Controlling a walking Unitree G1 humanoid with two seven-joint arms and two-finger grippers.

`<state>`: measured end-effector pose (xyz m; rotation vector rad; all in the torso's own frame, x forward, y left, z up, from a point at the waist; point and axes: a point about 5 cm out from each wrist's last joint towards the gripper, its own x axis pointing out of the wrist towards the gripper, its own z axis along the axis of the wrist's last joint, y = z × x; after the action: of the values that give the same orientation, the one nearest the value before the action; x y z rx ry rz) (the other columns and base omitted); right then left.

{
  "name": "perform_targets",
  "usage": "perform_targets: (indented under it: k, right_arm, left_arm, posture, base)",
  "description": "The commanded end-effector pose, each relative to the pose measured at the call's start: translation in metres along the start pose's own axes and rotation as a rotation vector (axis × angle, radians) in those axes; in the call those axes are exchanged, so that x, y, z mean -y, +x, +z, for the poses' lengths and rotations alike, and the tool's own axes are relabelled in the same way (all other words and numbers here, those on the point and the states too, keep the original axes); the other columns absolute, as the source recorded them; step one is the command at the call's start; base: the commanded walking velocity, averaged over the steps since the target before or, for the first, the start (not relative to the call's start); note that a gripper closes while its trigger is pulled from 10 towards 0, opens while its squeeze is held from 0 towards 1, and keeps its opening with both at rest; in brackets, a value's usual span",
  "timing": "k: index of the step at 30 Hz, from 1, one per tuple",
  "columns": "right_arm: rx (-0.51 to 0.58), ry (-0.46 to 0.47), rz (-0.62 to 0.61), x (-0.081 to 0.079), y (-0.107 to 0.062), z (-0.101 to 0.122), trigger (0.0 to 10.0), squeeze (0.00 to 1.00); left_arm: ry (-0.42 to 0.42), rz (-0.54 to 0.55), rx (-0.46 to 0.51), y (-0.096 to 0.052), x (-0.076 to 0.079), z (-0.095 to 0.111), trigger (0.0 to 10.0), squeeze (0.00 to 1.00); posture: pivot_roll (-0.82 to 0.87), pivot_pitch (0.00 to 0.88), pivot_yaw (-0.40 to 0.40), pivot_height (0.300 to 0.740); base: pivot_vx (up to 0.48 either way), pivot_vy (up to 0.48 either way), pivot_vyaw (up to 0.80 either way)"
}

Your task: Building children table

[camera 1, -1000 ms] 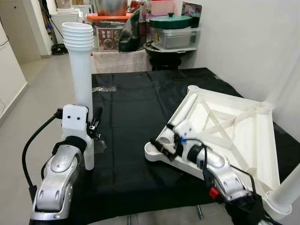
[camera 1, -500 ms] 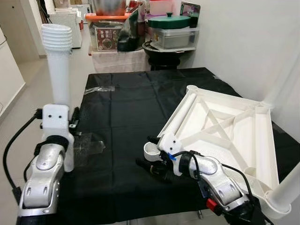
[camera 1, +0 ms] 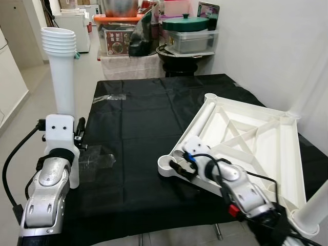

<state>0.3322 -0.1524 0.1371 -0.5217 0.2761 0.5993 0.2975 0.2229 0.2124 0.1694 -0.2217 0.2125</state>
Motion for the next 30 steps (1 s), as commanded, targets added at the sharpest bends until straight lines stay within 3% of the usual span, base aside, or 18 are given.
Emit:
perform_targets:
  k: [1,5,9,14,22,30]
  right_arm:
    - [-0.048,0.022,0.016,0.001,-0.005,-0.01,10.0,0.0]
    - [-0.137,0.023,-0.004,0.012,-0.012,-0.029,10.0,0.0]
    - [-0.162,0.016,-0.019,0.015,-0.013,-0.033,10.0,0.0]
    - [-0.135,0.023,0.01,0.012,-0.012,-0.028,10.0,0.0]
    - [0.021,-0.005,0.144,-0.005,-0.013,0.004,10.0,0.0]
    - [0.033,-0.045,0.205,-0.013,-0.018,0.005,10.0,0.0]
  left_arm:
    - [0.016,-0.001,-0.006,0.0,0.002,-0.003,10.0,0.0]
    - [0.014,-0.004,-0.01,0.0,0.003,-0.004,10.0,0.0]
    - [0.013,-0.005,-0.014,-0.001,0.004,-0.005,10.0,0.0]
    - [0.012,-0.005,-0.016,-0.001,0.004,-0.006,10.0,0.0]
    - [0.009,-0.009,-0.023,-0.002,0.007,-0.007,10.0,0.0]
    - [0.009,-0.013,-0.028,-0.002,0.008,-0.009,10.0,0.0]
  posture:
    - [0.04,0.0,-0.02,0.74]
    - [0.04,0.0,-0.021,0.74]
    - [0.04,0.0,-0.023,0.74]
    - [0.04,0.0,-0.025,0.74]
    - [0.04,0.0,-0.027,0.74]
    - [0.03,0.0,-0.026,0.74]
  base:
    - [0.0,0.0,0.0]
    - [0.0,0.0,0.0]
    - [0.0,0.0,0.0]
    - [0.0,0.0,0.0]
    - [0.0,0.0,0.0]
    - [0.0,0.0,0.0]
